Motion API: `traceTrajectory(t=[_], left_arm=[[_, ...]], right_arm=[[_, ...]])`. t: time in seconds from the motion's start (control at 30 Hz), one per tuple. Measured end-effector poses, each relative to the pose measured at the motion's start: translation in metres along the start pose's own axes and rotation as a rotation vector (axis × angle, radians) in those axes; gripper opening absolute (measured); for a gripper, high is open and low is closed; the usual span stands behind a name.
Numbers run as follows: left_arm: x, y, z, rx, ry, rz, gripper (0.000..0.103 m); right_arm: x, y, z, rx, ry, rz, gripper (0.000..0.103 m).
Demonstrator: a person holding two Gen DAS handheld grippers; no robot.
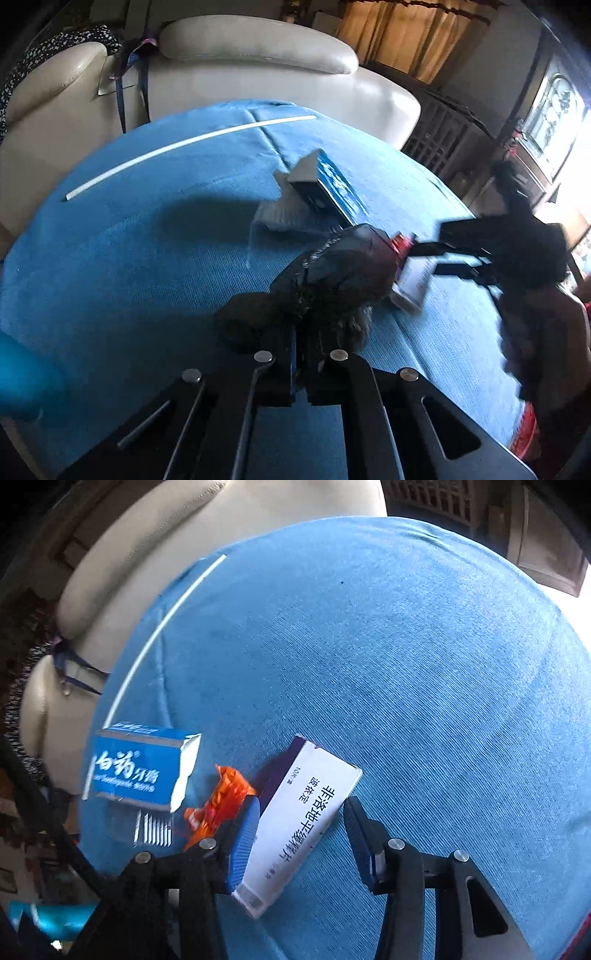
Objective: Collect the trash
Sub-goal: 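Grasp the black plastic bag with the left tool while the right grasps the white medicine box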
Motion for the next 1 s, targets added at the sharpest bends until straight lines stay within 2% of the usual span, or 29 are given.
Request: traceTrajectory(t=[0.13,0.23,0.27,0.33,0.4,0.53,0.6,0.67,0.7,0.73,0.8,0.83,0.87,0.9,1.0], left_arm=[[-0.022,-0.019,-0.003,-0.02,0.017,0.0,0.003],[-0.04,-0.034,-0.006,-0.031,0.022,-0.002,0.003],[-0.044,-0.038,-0.007,-0.032,0.023,-0.004,0.003],[-0.056,-0.048,-0.01,-0.035,0.024,-0.002,0.003],[-0.067,-0.056,-0.015,-0.025,0.037,0.001,0.003],[-0.069,-0.064,-0.013,0.028,0.056,-0.014,0.003],[-0.061,-0.061,-0.005,0.043,0.033,-0.005,0.019],[-0.048,-0.057,0.001,0.064,0.021,-0.018,0.08],[-0.044,-0.057,0.003,0.08,0.021,-0.042,0.084],[-0.036,-0.054,0.005,0.111,0.025,-0.081,0.084],[-0.021,-0.043,0.008,0.132,0.042,-0.076,0.084],[-0.015,-0.037,0.008,0.129,0.047,-0.067,0.084],[-0.009,-0.03,0.008,0.126,0.054,-0.061,0.084],[-0.003,-0.023,0.008,0.133,0.063,-0.056,0.084],[0.005,0.002,0.006,0.147,0.091,-0.018,0.084]], right_arm=[[0.002,0.006,0.018,-0.063,-0.066,-0.024,0.053],[-0.004,0.005,0.024,-0.062,-0.115,-0.043,0.052],[-0.006,0.005,0.025,-0.062,-0.148,-0.052,0.051],[-0.011,0.002,0.024,-0.054,-0.176,-0.056,0.042],[-0.017,-0.003,0.02,-0.039,-0.194,-0.052,0.038],[-0.03,-0.012,0.001,-0.031,-0.241,-0.032,0.038],[-0.034,-0.016,-0.012,-0.038,-0.239,-0.025,0.038],[-0.035,-0.018,-0.027,-0.05,-0.232,-0.006,0.038],[-0.035,-0.019,-0.033,-0.046,-0.218,0.004,0.037],[-0.034,-0.022,-0.039,-0.017,-0.19,0.006,0.039],[-0.03,-0.024,-0.049,0.056,-0.128,0.023,0.04],[-0.028,-0.027,-0.049,0.112,-0.099,0.031,0.052],[-0.028,-0.029,-0.048,0.134,-0.088,0.032,0.06],[-0.027,-0.031,-0.042,0.123,-0.094,0.022,0.064],[-0.029,-0.027,-0.019,0.117,-0.143,0.036,0.064]])
Point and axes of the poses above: each gripper's, at about its wrist camera, not at the fingertips, and y roughly the way its jaws point, z to its left, x to its top, the point moved 3 cm from there along y, roughly the way its jaws point, and after that the axes turned 4 degrees about z, right-handed, at the moved point
